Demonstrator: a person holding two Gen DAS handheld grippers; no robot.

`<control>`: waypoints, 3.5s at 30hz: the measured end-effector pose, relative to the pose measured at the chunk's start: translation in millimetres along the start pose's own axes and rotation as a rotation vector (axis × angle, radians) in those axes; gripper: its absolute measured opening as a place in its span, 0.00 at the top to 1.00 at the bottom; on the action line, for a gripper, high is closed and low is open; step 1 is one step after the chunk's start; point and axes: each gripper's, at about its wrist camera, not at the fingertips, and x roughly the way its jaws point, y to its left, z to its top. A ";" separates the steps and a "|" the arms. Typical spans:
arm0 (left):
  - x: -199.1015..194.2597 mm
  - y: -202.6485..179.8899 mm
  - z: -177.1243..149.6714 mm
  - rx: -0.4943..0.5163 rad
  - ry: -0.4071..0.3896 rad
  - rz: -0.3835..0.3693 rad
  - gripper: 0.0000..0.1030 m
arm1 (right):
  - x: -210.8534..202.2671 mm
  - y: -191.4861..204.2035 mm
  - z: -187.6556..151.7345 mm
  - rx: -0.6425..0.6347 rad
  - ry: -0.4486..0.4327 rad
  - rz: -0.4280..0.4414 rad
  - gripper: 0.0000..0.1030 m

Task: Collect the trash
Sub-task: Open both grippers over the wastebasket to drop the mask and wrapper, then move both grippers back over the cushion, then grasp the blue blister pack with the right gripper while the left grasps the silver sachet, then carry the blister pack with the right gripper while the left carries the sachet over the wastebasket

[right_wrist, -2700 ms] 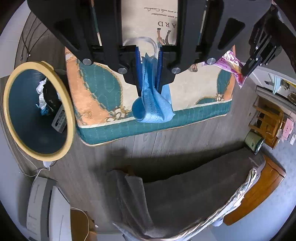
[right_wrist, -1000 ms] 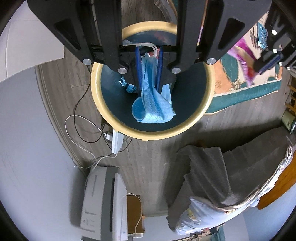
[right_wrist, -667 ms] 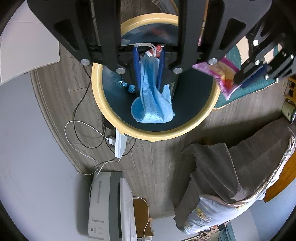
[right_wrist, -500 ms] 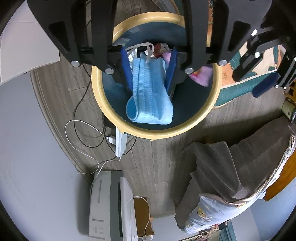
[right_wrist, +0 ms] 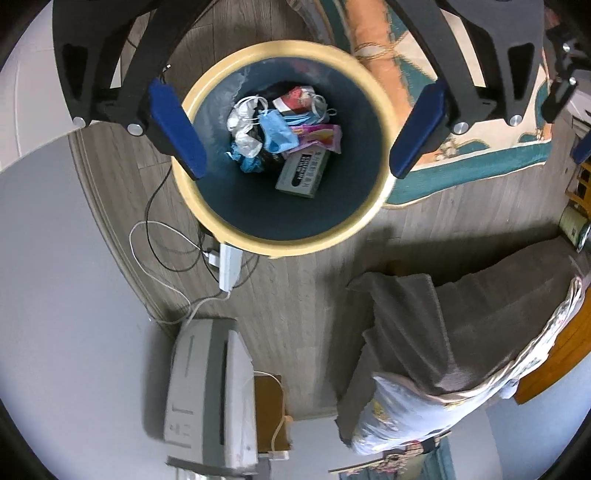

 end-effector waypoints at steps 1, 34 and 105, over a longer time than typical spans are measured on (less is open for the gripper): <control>-6.0 7.5 -3.2 -0.010 0.002 0.012 0.07 | -5.0 11.2 -1.2 -0.012 -0.004 0.010 0.06; -46.1 207.3 -185.7 -0.254 0.224 0.193 0.06 | 39.3 290.7 -164.6 -0.358 0.323 0.123 0.06; 27.1 64.1 -84.6 -0.047 0.175 -0.056 0.70 | 1.1 146.8 -56.2 -0.144 0.114 0.202 0.91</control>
